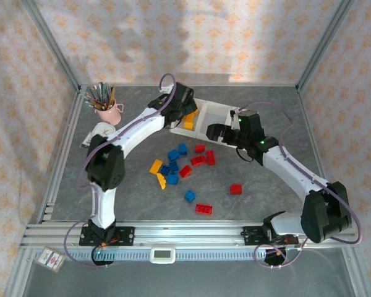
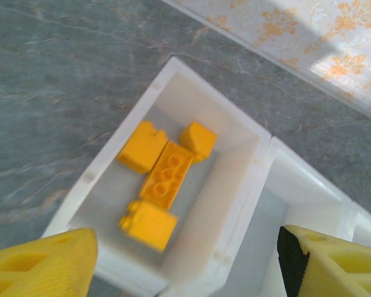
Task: Sort the legos into containers by color
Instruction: Pick up the lego from the middle-left of the table.
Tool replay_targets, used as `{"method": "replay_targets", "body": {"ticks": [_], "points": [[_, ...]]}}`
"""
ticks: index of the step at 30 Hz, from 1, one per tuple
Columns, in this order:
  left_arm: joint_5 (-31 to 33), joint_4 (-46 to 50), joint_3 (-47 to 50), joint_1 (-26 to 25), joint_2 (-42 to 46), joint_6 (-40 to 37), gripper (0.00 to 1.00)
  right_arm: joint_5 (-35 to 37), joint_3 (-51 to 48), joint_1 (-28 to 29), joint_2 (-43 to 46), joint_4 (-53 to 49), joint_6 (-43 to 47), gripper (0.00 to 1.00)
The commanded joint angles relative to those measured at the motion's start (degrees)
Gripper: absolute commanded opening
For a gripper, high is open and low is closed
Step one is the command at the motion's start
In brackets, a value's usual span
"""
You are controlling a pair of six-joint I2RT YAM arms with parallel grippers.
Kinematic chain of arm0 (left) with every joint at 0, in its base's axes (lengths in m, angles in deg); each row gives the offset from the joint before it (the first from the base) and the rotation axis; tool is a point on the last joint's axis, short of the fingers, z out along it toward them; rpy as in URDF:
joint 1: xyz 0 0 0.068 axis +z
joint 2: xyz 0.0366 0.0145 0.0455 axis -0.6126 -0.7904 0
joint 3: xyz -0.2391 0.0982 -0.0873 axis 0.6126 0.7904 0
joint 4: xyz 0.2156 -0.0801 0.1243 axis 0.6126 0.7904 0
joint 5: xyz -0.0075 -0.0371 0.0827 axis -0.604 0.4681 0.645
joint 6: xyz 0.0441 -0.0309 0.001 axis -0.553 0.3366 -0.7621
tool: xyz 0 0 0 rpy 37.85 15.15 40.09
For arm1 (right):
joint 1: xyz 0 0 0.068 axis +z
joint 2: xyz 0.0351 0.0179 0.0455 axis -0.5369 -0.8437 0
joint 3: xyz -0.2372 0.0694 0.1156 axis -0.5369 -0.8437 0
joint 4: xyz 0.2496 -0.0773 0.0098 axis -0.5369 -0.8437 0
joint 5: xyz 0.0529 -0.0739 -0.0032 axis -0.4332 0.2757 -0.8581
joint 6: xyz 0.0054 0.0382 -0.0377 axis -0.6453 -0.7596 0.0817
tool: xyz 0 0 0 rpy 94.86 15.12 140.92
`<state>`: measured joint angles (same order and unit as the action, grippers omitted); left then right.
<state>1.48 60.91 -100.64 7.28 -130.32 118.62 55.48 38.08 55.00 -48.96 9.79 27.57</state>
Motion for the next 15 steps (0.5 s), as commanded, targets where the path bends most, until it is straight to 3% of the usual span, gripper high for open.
{"method": "replay_targets", "body": {"ticks": [1,15], "points": [[-1.5,-3.2,9.1,-1.1,7.7,0.2,0.78,-1.1,-1.7,1.7,2.0,-1.1,-0.2,1.00],[1.6,2.6,41.9,-7.6,32.0,8.7,0.79,-1.0,-8.3,12.3,3.4,-1.3,0.2,1.00]]}}
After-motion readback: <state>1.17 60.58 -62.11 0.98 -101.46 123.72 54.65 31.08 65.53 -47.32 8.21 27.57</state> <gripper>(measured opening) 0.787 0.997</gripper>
